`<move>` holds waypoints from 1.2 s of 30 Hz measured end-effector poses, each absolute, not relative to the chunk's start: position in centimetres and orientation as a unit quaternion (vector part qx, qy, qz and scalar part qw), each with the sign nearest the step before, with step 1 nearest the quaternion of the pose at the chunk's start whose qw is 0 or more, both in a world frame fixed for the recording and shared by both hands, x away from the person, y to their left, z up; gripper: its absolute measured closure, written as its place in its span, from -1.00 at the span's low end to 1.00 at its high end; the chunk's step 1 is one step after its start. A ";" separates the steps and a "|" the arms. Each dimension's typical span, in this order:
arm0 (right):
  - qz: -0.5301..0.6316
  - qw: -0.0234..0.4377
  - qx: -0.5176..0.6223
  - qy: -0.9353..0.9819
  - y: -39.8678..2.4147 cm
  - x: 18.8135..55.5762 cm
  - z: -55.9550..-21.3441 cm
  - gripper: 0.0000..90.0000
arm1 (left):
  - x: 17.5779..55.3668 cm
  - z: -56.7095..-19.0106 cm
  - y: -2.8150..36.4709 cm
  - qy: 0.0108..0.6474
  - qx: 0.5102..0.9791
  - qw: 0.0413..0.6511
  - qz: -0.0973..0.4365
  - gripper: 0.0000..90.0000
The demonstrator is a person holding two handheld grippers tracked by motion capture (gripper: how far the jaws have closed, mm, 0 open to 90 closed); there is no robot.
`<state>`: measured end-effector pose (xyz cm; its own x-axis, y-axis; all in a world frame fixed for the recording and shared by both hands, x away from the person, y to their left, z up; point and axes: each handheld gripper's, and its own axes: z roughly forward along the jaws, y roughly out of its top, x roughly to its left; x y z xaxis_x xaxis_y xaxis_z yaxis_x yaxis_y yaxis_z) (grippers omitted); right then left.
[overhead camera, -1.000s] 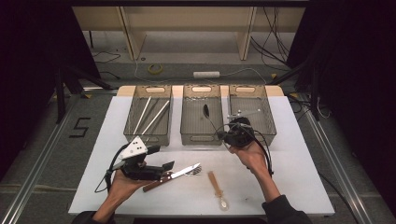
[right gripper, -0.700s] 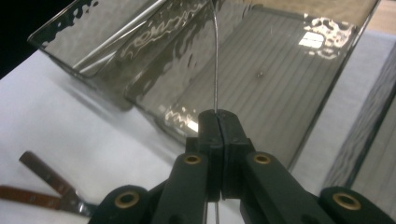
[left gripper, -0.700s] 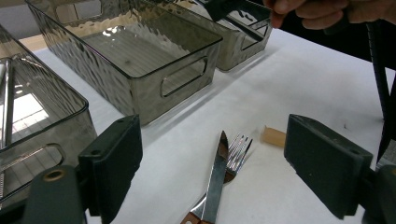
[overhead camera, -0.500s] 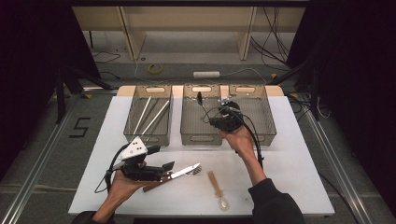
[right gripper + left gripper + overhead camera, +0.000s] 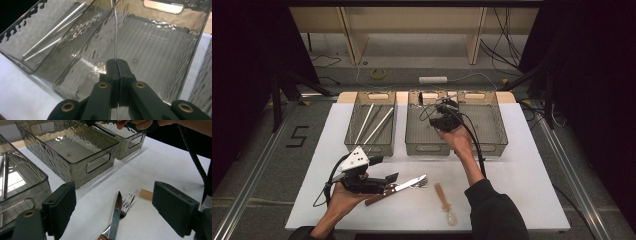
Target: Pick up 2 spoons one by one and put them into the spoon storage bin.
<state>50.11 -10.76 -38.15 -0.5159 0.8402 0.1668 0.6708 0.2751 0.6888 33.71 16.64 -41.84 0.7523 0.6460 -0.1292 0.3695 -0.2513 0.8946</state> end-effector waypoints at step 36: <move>0.354 0.083 0.483 0.797 -9.6 51.6 -40.4 0.62 | 33.7 -41.9 16.6 0.326 0.782 0.515 0.131 -0.58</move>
<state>51.59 -9.63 -40.44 -0.5193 0.8287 0.2088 0.7107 0.2831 0.6440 33.72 16.58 -41.91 0.7533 0.6446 -0.1301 0.3745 -0.2579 0.8906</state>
